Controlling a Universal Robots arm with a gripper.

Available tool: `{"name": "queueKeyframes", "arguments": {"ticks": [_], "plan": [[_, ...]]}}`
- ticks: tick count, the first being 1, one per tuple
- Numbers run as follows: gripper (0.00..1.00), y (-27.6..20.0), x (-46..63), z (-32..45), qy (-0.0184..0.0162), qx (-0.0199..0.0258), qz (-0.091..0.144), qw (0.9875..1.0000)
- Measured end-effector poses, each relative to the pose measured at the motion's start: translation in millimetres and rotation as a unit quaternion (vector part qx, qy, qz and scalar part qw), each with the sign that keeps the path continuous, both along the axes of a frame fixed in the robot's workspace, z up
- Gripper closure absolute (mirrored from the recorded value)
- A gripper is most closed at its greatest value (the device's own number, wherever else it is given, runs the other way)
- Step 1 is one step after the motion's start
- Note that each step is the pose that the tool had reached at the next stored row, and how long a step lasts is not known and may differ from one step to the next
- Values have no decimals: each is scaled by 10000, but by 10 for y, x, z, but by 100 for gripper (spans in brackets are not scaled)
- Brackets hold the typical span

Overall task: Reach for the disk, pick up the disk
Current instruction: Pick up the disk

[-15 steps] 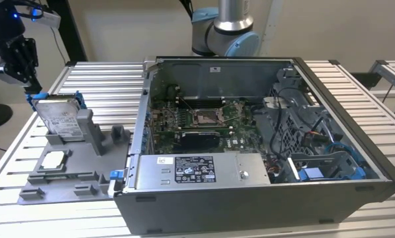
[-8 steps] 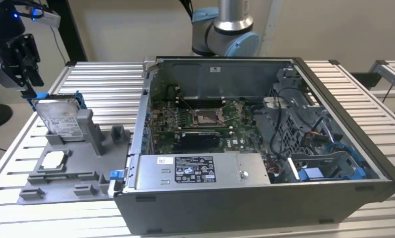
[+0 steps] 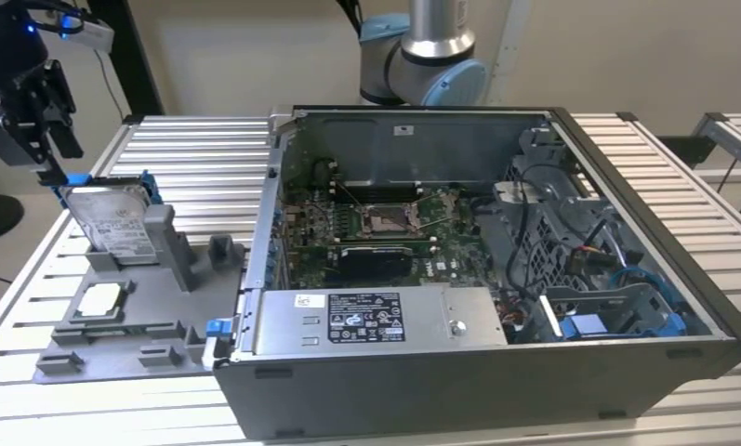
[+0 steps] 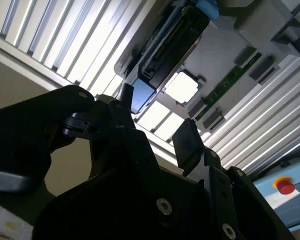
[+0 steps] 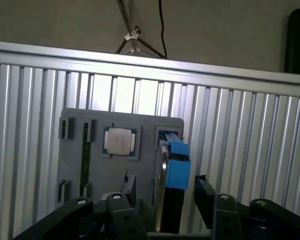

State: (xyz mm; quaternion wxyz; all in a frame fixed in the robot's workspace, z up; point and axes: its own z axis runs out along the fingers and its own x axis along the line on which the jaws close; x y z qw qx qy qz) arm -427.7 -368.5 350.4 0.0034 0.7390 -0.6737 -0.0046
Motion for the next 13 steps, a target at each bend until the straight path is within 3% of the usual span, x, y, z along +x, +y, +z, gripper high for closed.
{"name": "queueKeyframes", "arguments": {"ticks": [8,13], "plan": [[100,153,-1,-145,1,12,-8,10000],[100,171,-9,-234,0,9,-12,10000]]}}
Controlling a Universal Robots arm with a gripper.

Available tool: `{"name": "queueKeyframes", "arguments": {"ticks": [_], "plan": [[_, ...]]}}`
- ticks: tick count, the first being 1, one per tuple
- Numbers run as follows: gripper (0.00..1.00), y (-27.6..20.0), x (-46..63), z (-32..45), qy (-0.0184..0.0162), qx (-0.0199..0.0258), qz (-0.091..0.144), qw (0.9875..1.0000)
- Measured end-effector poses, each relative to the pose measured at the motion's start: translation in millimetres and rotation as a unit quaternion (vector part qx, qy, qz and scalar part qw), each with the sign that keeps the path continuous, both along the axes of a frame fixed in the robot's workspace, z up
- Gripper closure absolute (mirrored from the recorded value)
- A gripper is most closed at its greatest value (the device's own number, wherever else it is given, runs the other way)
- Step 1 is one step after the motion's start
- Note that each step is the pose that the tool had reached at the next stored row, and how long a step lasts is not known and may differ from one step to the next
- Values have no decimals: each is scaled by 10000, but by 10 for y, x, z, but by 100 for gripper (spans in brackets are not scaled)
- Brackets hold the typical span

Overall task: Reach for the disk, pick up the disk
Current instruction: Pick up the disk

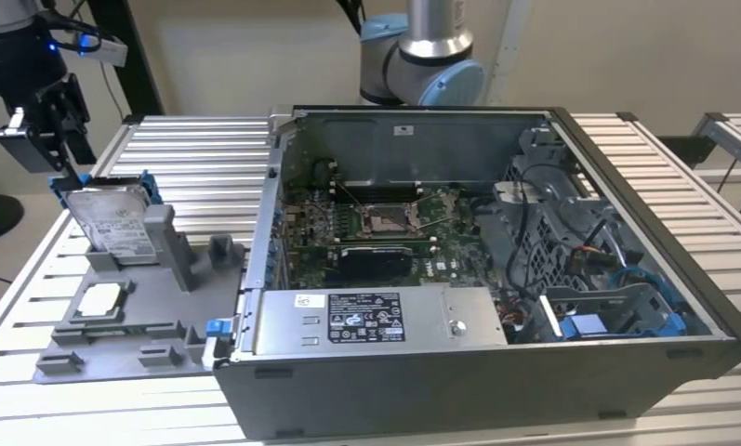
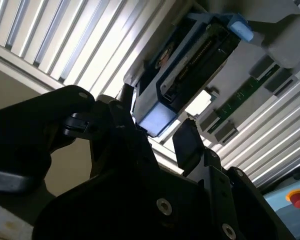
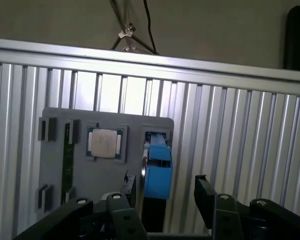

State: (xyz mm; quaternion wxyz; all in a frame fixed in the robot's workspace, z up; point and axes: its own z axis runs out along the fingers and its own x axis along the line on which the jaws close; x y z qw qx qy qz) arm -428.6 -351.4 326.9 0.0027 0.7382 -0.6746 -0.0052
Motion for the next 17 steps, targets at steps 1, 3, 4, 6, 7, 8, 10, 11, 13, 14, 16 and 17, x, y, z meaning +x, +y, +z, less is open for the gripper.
{"name": "queueKeyframes", "arguments": {"ticks": [1,3,4,6,7,8,10,11,13,14,16,17], "plan": [[100,0,-1,-6,0,-5,-1,10000],[100,0,-1,-6,1,-11,-1,10000],[100,-1,-1,-6,1,-16,-1,10000],[0,-6,-1,-8,-1,-25,-1,10000],[0,-6,-1,-8,0,-26,-1,10000],[0,-6,-1,-9,1,-28,-1,10000],[0,-7,-1,-39,-1,-36,-1,10000],[0,-7,-2,-56,0,-37,0,10000],[0,-7,-5,-93,0,-37,-1,10000],[0,-7,-6,-112,0,-37,-1,10000],[0,-7,-7,-147,0,-37,-1,10000],[0,-8,-8,-166,0,-37,-1,10000]]}}
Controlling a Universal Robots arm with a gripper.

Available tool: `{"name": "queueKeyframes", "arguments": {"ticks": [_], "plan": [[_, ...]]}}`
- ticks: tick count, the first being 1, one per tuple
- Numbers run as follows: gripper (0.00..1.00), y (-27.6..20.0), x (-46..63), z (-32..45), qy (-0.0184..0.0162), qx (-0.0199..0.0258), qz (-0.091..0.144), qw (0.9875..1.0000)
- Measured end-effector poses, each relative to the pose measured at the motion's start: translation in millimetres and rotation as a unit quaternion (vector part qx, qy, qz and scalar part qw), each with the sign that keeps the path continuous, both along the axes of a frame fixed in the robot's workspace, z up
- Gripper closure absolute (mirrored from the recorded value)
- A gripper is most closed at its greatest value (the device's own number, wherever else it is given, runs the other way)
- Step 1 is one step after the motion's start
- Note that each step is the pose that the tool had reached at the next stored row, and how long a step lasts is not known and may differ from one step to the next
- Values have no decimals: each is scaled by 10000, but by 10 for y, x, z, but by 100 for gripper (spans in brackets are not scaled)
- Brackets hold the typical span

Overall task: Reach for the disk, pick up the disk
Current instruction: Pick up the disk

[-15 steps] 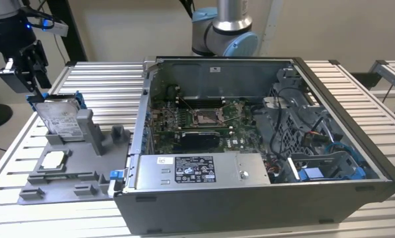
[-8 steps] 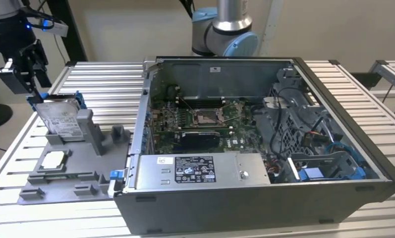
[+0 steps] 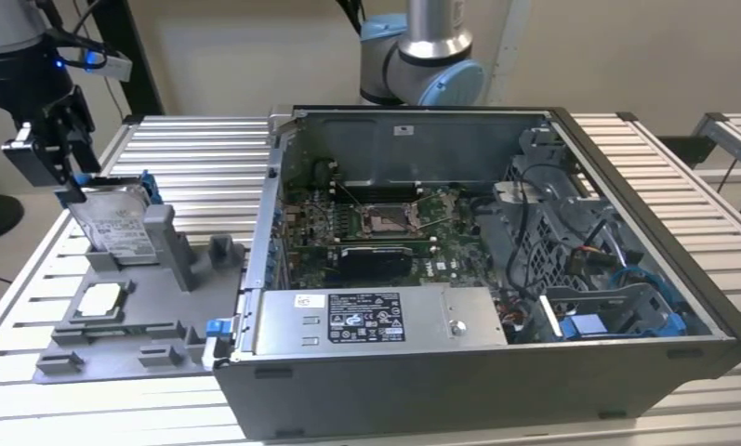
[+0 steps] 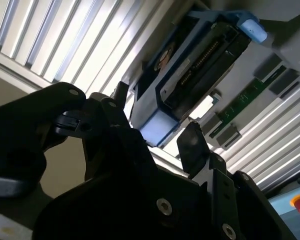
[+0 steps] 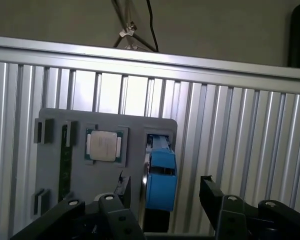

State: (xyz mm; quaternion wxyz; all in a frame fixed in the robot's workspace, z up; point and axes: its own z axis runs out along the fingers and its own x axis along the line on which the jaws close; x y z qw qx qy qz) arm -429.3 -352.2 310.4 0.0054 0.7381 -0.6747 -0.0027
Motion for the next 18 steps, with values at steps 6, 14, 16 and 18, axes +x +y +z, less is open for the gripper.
{"name": "queueKeyframes", "arguments": {"ticks": [6,14,16,18], "plan": [[0,-1,0,-110,0,0,0,10000],[0,-1,1,-254,0,0,-14,10000],[0,-1,1,-291,0,0,-23,10000],[0,-1,1,-327,0,0,-34,10000]]}}
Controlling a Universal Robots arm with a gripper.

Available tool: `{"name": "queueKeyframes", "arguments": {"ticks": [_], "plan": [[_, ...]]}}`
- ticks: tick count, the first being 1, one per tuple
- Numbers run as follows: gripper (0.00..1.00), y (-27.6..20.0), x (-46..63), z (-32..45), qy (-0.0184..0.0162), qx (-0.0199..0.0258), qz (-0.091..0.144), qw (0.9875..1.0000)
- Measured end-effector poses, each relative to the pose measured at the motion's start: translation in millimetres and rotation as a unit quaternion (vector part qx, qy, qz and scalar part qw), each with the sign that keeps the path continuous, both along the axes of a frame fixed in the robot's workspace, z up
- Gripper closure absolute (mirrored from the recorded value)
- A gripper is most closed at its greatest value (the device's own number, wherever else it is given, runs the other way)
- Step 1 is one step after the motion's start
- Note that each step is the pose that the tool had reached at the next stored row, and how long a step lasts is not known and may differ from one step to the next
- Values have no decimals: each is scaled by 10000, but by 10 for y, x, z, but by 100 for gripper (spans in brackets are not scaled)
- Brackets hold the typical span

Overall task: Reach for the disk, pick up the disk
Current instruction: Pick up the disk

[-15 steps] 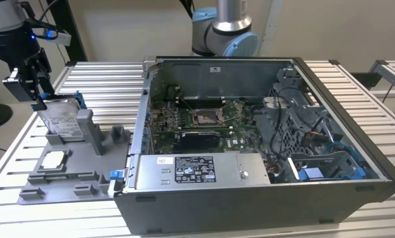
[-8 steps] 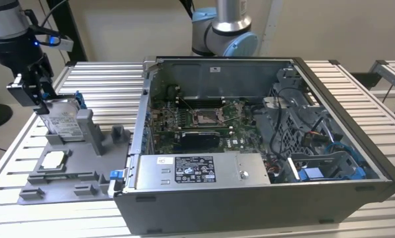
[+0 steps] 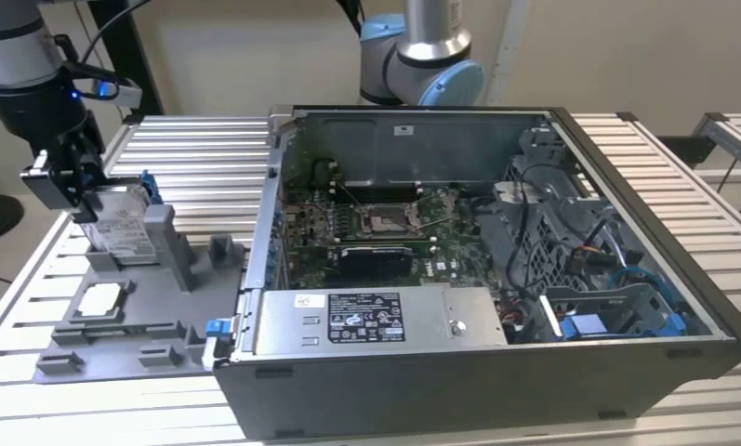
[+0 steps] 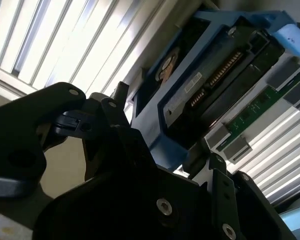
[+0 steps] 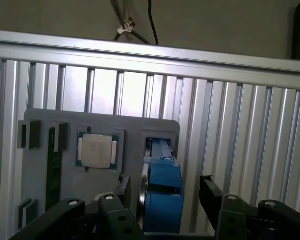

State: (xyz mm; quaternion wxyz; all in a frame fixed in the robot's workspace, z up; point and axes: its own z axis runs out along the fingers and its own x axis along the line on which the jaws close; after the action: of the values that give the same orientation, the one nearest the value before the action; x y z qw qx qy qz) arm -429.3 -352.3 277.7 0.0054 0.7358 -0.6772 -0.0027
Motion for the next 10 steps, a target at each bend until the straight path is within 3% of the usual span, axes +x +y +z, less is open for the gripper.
{"name": "queueKeyframes", "arguments": {"ticks": [6,10], "plan": [[0,0,-1,-108,0,0,-35,10000],[0,0,-3,-132,1,3,-44,10000]]}}
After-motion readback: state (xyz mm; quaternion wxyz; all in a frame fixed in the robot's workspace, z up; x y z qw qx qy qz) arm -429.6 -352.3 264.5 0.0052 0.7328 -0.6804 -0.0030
